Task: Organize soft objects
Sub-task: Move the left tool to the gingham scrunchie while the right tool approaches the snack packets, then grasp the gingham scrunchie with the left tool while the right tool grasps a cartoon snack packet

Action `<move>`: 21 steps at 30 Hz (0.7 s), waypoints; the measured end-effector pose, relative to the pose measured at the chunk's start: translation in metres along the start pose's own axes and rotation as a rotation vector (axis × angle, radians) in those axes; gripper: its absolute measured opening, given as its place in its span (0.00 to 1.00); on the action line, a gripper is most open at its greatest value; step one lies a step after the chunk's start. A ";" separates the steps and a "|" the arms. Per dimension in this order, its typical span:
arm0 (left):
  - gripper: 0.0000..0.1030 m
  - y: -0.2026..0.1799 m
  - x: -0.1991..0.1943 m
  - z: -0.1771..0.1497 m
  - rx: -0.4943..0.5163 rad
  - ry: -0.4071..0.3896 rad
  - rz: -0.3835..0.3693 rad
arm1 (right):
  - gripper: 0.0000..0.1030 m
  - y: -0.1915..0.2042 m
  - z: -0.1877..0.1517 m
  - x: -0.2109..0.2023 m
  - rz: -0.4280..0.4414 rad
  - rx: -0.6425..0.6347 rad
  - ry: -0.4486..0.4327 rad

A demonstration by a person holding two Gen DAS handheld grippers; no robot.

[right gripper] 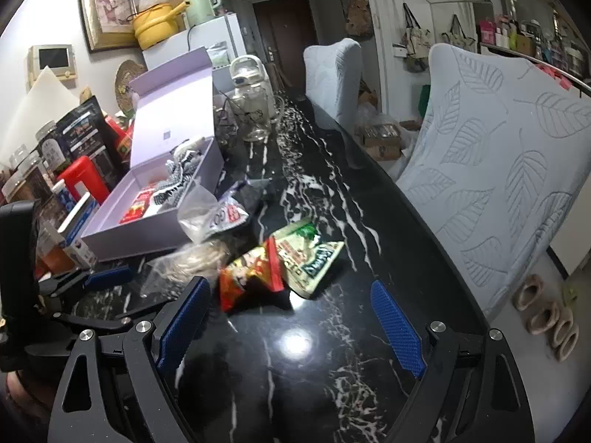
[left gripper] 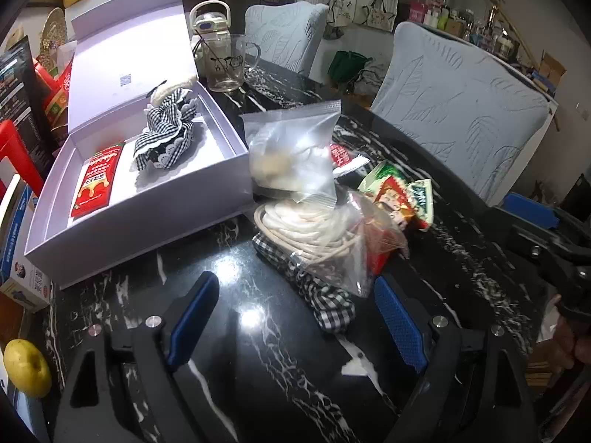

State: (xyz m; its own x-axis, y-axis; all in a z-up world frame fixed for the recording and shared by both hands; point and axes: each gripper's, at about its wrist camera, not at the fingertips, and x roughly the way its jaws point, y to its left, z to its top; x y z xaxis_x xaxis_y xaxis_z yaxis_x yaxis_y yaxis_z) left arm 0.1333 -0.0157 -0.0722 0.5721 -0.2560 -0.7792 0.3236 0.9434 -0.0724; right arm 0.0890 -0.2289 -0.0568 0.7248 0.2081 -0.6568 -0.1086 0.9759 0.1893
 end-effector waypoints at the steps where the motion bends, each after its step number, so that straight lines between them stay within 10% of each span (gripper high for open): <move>1: 0.84 0.000 0.004 0.000 -0.001 0.004 0.002 | 0.87 -0.001 -0.001 0.001 -0.001 0.002 0.001; 8: 0.78 -0.001 0.028 0.004 -0.013 0.035 0.030 | 0.87 -0.013 -0.002 0.007 0.012 0.033 0.012; 15: 0.31 -0.001 0.034 0.002 -0.004 0.013 0.042 | 0.87 -0.018 -0.001 0.013 0.015 0.049 0.019; 21: 0.23 0.007 0.025 -0.004 -0.013 0.003 0.008 | 0.87 -0.014 -0.001 0.019 0.027 0.044 0.034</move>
State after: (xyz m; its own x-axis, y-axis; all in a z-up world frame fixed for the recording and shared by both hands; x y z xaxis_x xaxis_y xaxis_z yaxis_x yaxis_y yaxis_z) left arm 0.1464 -0.0143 -0.0945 0.5721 -0.2477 -0.7819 0.3092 0.9481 -0.0741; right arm 0.1039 -0.2387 -0.0726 0.6987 0.2373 -0.6749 -0.0971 0.9661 0.2391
